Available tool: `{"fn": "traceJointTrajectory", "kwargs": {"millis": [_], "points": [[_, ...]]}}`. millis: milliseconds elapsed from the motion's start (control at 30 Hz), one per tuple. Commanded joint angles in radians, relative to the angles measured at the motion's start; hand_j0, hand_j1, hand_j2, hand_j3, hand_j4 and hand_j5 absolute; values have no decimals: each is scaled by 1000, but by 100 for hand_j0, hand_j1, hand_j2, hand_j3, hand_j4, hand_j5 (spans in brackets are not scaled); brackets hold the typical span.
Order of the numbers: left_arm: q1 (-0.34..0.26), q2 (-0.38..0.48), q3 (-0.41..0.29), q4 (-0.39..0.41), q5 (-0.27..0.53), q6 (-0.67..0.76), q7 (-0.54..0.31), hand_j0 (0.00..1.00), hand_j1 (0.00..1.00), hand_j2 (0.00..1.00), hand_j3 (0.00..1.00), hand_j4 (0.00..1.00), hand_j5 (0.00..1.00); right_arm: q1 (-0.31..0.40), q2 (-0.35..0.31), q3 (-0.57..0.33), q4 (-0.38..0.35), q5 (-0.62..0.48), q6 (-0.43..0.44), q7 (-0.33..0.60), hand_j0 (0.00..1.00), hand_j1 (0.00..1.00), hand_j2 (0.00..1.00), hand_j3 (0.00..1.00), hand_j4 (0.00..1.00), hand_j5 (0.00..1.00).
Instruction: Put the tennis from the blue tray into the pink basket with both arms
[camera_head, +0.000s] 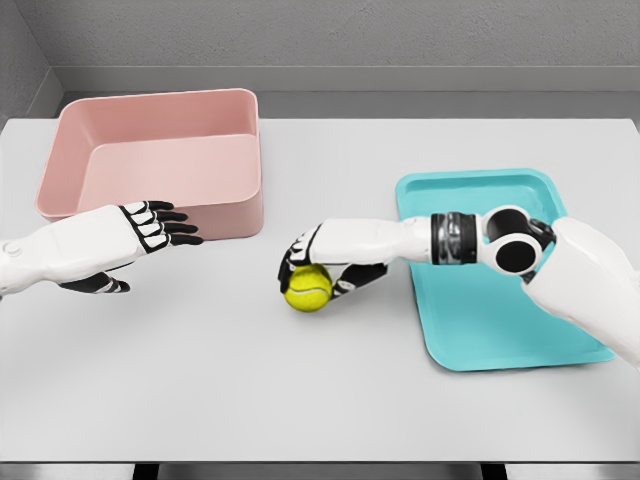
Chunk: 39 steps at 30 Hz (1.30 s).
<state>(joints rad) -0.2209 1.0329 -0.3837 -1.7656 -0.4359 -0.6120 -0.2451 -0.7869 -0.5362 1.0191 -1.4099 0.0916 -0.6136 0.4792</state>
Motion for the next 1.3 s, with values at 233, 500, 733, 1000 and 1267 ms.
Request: {"fn": "traceJointTrajectory", "kwargs": {"millis": [233, 500, 733, 1000, 1267], "points": [[0, 1, 0, 0, 6, 1, 1, 100, 100, 100, 100, 100, 100, -6, 74, 16, 88, 16, 3, 9, 59, 59, 59, 59, 59, 59], [-2, -1, 0, 0, 6, 1, 1, 100, 100, 100, 100, 100, 100, -32, 116, 50, 144, 19, 3, 7, 59, 59, 59, 59, 59, 59], [-2, -2, 0, 0, 6, 1, 1, 100, 100, 100, 100, 100, 100, -34, 130, 65, 154, 19, 3, 9, 59, 59, 59, 59, 59, 59], [-2, -4, 0, 0, 8, 1, 1, 100, 100, 100, 100, 100, 100, -41, 140, 65, 161, 19, 3, 9, 60, 60, 60, 60, 60, 60], [-5, -10, -11, -2, 8, 1, 3, 100, 100, 100, 100, 100, 100, -40, 134, 58, 160, 17, 3, 1, 100, 100, 100, 100, 100, 100]]}}
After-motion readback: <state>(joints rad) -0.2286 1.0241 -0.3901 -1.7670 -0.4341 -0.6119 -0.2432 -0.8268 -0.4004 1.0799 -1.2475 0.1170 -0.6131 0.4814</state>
